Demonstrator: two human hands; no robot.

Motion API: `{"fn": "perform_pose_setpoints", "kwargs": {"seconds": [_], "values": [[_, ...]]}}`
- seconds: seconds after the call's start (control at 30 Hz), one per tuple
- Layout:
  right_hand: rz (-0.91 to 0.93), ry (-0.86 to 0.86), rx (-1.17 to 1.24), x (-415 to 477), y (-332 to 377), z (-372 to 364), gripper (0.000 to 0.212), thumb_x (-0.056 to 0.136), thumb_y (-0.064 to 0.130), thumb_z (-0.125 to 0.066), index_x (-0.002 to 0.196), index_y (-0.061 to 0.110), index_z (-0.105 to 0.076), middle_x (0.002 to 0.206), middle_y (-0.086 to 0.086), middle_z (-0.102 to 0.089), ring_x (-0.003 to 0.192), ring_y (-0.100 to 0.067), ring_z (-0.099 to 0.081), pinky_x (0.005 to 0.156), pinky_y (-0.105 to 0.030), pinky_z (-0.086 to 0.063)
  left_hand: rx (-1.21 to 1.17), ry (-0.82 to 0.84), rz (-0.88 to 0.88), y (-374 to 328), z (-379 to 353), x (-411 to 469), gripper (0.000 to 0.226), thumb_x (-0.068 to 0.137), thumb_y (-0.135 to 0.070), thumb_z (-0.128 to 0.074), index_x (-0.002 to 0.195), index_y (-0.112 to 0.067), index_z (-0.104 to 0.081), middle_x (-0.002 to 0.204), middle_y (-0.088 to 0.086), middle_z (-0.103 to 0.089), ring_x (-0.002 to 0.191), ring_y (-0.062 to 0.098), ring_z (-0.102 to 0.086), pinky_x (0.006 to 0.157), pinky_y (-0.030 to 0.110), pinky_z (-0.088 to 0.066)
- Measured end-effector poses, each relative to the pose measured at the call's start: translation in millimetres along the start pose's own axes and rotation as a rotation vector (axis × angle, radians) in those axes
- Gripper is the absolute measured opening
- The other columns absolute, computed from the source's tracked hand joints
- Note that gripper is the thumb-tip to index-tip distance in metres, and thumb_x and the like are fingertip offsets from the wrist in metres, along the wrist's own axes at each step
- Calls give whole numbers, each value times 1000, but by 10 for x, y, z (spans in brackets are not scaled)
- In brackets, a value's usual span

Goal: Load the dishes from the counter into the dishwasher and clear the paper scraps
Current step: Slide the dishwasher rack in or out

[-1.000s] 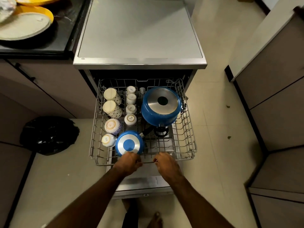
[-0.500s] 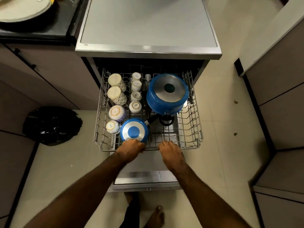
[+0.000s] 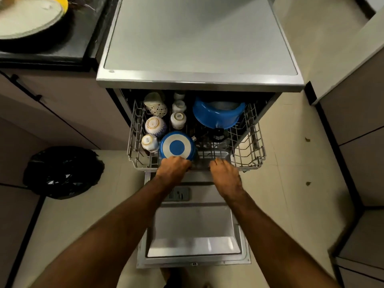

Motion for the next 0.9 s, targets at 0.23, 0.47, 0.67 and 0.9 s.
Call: {"fn": "perform_pose_setpoints", "kwargs": {"seconds": [0.23,0.47,0.67,0.9], "values": [[-54,40,-9,632,-142,114,38,102,14,-54,140,15,-53,134,-9,-59,120,-28,-60,92,-42,-53,68,-20,-16,221,194,580,25,105,-36,-52,125,-33,-66,118,2,-69,106,26,-66,87,46,-53],[-90,-60,-55,1244,-82,348,31,99,8,-52,126,13,-65,121,-10,-70,105,-32,-70,81,-41,-60,60,-162,48,579,493,1076,29,104,-41,-51,126,-32,-68,117,4,-71,105,27,-68,86,42,-57],[-109,-75,-36,1619,-124,463,28,103,14,-51,128,15,-64,123,-9,-69,107,-31,-69,82,-39,-57,-42,-157,52,785,628,1412,31,105,-43,-49,126,-31,-68,118,4,-71,106,28,-68,91,46,-57],[-47,-143,-24,1897,-178,552,36,99,10,-61,134,15,-59,115,-12,-70,97,-33,-72,75,-41,-60,-48,-179,52,950,742,1732,30,103,-42,-52,126,-30,-69,121,5,-71,112,31,-66,96,43,-51]]}}
Point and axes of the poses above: each hand's wrist, its own x-axis towards the middle knuckle, its own z-axis out of the back of the hand, y = z × x, the point moved 5 cm from there along x, towards the middle knuckle
